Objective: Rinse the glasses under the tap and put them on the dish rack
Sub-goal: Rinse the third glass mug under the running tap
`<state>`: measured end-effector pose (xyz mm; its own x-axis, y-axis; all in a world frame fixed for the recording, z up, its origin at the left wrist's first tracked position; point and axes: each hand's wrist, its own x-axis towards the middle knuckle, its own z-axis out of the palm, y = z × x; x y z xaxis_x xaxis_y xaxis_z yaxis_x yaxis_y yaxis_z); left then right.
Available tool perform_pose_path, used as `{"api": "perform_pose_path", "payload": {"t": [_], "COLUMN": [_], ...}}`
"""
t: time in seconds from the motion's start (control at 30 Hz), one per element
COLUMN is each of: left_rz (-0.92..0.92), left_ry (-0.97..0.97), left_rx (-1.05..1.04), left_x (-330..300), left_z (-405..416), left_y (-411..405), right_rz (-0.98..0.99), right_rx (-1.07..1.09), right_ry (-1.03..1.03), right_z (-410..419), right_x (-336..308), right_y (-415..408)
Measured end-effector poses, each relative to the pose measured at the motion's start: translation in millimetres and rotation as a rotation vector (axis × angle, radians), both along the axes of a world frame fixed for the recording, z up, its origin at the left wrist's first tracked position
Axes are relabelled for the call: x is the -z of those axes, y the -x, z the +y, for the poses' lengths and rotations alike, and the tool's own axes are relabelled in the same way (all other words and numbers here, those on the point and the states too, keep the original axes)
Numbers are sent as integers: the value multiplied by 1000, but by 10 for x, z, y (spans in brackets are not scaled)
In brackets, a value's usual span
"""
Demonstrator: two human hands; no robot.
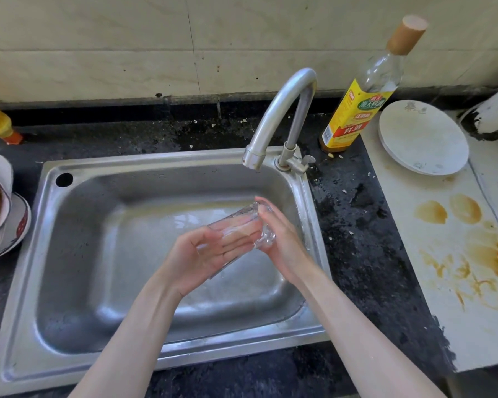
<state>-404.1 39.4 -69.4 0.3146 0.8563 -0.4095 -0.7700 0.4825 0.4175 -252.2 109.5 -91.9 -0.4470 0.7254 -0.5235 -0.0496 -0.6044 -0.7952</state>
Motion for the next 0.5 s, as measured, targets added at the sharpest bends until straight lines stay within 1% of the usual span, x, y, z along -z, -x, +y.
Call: {"api": "perform_pose_path", "payload": {"t": [0.1,0.13,0.17,0.2,0.23,0.3,0.33,0.37,0.4,0.43,0.47,0.5], "left_rz": [405,476,463,406,236,-246,-446,-567,-637,-656,-624,-534], "left_ry": [-32,-33,-2,24,97,259,292,293,258,208,170,130], "left_rx": [149,195,208,176,94,-80,-146,-173,-193,-203,-202,-204], "left_x": [-77,-94,-98,-88,-63,-29,-21,-18,-25,-22,-13,-22], "left_z": [32,63,86,99,88,35,14,-2,-14,-22,-25,-29], "left_y": [-19,-33,-40,-39,-21,-3,7,14,7,-7,-20,-30], "right_rz": [-70,-50,-14,29,66,129,152,172,193,214,229,224], "right_rx": [-34,-12,23,61,86,89,67,40,10,-17,-41,-62], "right_ry": [185,238,262,264,243,173,129,90,69,67,68,67], "right_z": [-1,-20,-46,-76,-102,-123,-112,-96,-74,-50,-29,-10], "right_x": [-13,9,36,59,85,101,96,85,65,41,25,9], "right_y": [7,1,-4,1,2,11,10,9,3,-10,-20,-25]}}
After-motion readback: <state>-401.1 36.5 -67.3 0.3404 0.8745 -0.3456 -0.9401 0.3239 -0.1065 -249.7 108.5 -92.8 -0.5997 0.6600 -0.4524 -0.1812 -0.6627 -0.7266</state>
